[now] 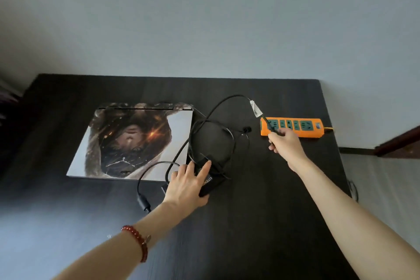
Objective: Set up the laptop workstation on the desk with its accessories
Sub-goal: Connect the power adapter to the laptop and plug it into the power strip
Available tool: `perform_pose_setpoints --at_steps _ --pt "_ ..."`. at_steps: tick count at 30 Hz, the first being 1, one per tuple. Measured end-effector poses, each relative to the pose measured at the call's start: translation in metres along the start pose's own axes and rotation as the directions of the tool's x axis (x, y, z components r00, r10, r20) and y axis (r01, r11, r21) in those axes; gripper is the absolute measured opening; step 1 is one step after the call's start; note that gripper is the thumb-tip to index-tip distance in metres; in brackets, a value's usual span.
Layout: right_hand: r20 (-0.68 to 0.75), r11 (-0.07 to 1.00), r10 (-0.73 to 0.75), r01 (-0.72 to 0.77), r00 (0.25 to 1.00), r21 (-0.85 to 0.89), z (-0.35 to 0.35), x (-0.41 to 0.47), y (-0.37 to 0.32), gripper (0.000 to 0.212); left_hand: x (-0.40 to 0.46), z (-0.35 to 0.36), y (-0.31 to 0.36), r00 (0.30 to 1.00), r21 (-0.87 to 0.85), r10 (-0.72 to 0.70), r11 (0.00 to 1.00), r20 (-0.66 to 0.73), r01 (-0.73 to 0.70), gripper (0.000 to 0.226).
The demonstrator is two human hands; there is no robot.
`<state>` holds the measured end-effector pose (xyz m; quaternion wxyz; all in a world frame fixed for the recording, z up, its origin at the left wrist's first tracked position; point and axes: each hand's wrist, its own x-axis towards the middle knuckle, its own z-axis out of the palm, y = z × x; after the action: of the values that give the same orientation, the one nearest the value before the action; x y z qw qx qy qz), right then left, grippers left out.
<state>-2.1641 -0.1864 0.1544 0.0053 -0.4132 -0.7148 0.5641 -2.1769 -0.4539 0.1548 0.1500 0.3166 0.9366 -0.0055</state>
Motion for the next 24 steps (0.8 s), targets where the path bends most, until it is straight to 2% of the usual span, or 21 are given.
perform_pose_setpoints --at_steps 4,7,9,13,18,21,24 --pt "-0.190 0.930 -0.267 0.304 0.945 0.207 -0.045 0.009 -0.077 0.032 0.062 -0.085 0.012 0.981 0.073 0.040 0.997 -0.192 -0.027 0.083" --pt "-0.286 0.868 -0.367 0.437 0.885 0.237 -0.075 0.019 -0.114 0.036 0.117 -0.132 0.025 0.951 0.090 0.054 0.996 -0.303 -0.028 0.083" --pt "-0.282 0.860 -0.410 0.471 0.867 0.197 -0.091 0.027 -0.124 0.033 0.153 -0.144 0.031 0.948 0.089 0.042 0.996 -0.316 -0.014 0.085" --pt "-0.228 0.901 -0.406 0.429 0.885 0.062 -0.105 0.050 -0.112 0.034 0.212 -0.127 0.040 0.972 0.058 0.015 0.998 -0.233 -0.001 0.088" --pt "-0.195 0.927 -0.374 0.371 0.907 -0.053 -0.097 0.091 -0.073 0.028 0.253 -0.068 0.061 0.990 -0.084 -0.064 0.995 -0.123 0.054 0.088" --pt "-0.179 0.937 -0.347 0.332 0.921 -0.109 -0.086 0.113 -0.052 0.019 0.265 -0.035 0.070 0.993 -0.095 -0.064 0.994 -0.099 0.054 0.088" --pt "-0.152 0.948 -0.308 0.290 0.939 -0.133 -0.076 0.127 -0.037 0.021 0.274 -0.010 0.067 0.996 -0.080 -0.053 0.996 -0.077 0.046 0.088"
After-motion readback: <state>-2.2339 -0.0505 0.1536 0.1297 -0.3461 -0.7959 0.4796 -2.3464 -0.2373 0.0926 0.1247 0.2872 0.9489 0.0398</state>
